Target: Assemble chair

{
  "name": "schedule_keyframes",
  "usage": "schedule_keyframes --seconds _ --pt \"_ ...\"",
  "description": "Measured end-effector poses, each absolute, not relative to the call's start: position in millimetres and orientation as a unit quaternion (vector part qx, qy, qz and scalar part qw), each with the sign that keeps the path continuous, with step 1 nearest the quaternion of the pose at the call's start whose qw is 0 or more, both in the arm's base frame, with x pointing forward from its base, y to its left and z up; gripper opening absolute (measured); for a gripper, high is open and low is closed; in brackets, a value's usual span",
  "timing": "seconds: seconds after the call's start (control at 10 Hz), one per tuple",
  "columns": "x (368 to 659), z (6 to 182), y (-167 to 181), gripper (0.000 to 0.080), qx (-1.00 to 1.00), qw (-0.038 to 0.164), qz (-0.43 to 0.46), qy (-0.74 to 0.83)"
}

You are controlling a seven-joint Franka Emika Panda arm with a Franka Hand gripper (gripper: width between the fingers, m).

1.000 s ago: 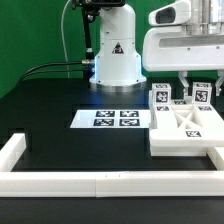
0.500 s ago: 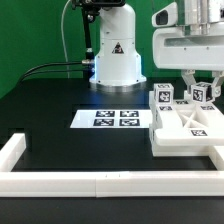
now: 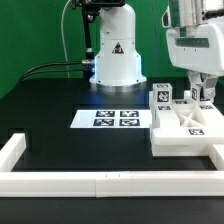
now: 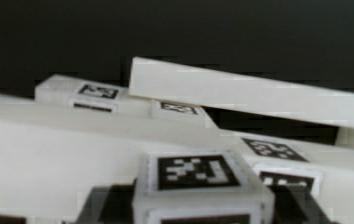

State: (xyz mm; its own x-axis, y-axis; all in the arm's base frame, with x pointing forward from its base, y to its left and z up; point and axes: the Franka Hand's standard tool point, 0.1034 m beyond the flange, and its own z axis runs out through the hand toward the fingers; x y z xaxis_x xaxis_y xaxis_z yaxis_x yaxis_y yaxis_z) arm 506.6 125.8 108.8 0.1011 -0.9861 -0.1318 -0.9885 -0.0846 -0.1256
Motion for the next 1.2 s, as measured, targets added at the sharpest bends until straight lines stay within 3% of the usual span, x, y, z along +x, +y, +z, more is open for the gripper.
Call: schedule_keyframes --seconds 0.3,0.4,0.5,0.6,0.7,1.2 --pt "506.5 107.3 127.3 0.0281 -0.668 0.102 0.017 0.737" --pt "506.4 107.3 127.4 0.0397 -0.669 0.102 0.017 0.736" --pt "506.4 107.2 127.5 0.0397 -0.670 0.102 0.016 0.735" --pt "506.4 107.2 127.5 0.0568 -0.680 0.102 0.015 0.726" --pt "506.4 107.2 127.4 0.0635 -0.697 0.103 0.012 0.709" --pt "506.2 119.5 121.0 0.0649 -0.861 0.095 -0.010 0.499"
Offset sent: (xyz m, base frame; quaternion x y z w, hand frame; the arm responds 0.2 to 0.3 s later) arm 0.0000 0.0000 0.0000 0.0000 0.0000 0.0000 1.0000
